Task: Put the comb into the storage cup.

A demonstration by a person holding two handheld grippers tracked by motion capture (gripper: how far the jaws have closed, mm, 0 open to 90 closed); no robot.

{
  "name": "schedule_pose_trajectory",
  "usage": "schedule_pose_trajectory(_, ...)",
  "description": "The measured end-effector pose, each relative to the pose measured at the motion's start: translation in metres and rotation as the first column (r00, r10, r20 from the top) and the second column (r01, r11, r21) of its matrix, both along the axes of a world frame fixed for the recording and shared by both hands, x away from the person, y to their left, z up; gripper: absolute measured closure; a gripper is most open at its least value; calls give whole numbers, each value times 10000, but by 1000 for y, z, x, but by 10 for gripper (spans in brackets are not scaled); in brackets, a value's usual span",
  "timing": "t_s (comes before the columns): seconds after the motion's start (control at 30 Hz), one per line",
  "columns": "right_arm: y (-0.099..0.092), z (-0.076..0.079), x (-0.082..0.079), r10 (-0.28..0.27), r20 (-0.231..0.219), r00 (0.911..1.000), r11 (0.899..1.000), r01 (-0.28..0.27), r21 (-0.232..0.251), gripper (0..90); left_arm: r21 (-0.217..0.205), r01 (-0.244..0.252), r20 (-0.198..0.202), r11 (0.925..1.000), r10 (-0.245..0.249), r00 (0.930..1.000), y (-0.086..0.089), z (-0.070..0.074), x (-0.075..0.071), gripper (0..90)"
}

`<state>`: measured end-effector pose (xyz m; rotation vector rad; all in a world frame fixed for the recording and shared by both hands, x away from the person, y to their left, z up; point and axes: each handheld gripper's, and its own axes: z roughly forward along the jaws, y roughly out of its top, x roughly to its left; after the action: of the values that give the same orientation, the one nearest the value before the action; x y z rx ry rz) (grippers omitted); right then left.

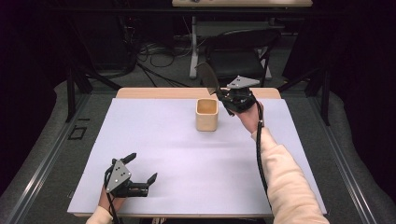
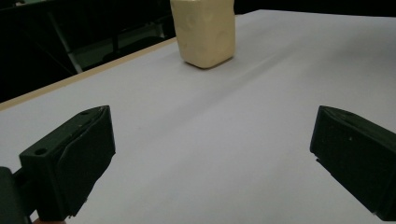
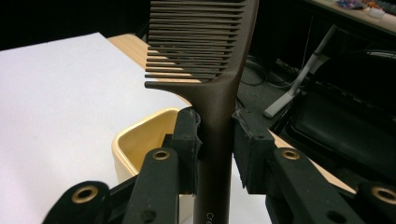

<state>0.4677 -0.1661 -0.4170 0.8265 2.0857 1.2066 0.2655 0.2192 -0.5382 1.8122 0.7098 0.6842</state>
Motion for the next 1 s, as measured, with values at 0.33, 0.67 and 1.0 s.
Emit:
schedule_pose_trajectory(0.33,5,5,-1,-20,398,9992,9999,15,112,717,-13,9,-19,10000,-9,10000,0,0,0,1)
schedule_pose_trajectory(0.67,10,6,-1,51,594,9982,9999,-59,124,717,-23,12,-12,10000,-12,10000,0,0,0,1)
schedule_pose_trajectory(1.0,15,7,-1,34,844,9964,9996,-57,264,717,-28,22,-23,10000,-22,10000,-1,0,0,1)
